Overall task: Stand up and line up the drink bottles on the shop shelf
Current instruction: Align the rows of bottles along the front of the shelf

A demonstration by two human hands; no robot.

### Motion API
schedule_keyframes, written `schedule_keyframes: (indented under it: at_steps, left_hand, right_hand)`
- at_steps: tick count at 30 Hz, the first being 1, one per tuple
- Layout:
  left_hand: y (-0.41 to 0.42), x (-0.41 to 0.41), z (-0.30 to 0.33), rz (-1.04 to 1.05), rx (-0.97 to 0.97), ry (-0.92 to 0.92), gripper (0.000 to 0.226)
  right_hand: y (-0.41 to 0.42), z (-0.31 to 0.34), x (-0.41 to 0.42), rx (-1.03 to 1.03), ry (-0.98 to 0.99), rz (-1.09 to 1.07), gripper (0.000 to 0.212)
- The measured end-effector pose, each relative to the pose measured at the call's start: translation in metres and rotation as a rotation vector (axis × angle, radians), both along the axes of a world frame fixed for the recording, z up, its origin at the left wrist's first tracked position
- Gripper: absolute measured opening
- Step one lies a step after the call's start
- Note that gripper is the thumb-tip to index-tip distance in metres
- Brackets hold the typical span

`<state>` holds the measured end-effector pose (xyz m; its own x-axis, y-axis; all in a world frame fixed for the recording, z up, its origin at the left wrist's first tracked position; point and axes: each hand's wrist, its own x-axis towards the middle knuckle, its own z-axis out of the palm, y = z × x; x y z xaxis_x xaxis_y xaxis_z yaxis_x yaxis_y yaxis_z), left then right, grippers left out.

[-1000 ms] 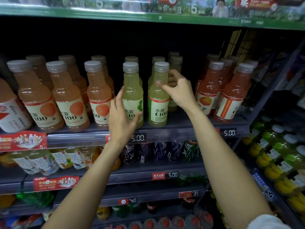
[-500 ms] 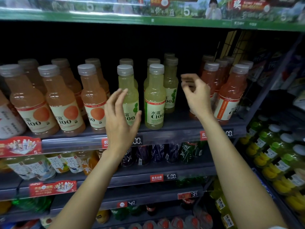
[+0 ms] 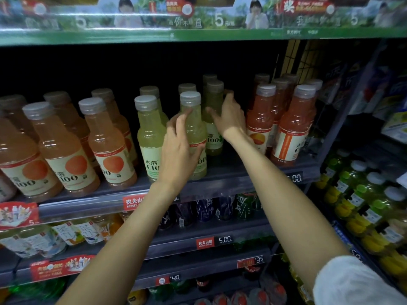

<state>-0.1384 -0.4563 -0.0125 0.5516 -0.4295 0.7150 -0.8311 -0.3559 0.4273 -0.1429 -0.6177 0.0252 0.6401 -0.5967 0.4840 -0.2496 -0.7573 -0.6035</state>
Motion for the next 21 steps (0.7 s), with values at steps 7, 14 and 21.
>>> schedule_keyframes:
  at_steps: [7, 14, 21]
  left_hand:
    - [0.002, 0.001, -0.002, -0.015, -0.017, 0.004, 0.078]
    - [0.001, 0.001, -0.006, -0.026, -0.029, 0.006, 0.076]
    - [0.008, -0.031, 0.013, -0.113, -0.249, -0.138, 0.061]
  right_hand:
    - [-0.002, -0.007, -0.045, -0.049, -0.17, 0.061, 0.051]
    - [-0.003, -0.001, -0.061, 0.001, -0.143, 0.069, 0.05]
    - [0.009, -0.003, -0.095, 0.052, -0.223, 0.337, 0.057]
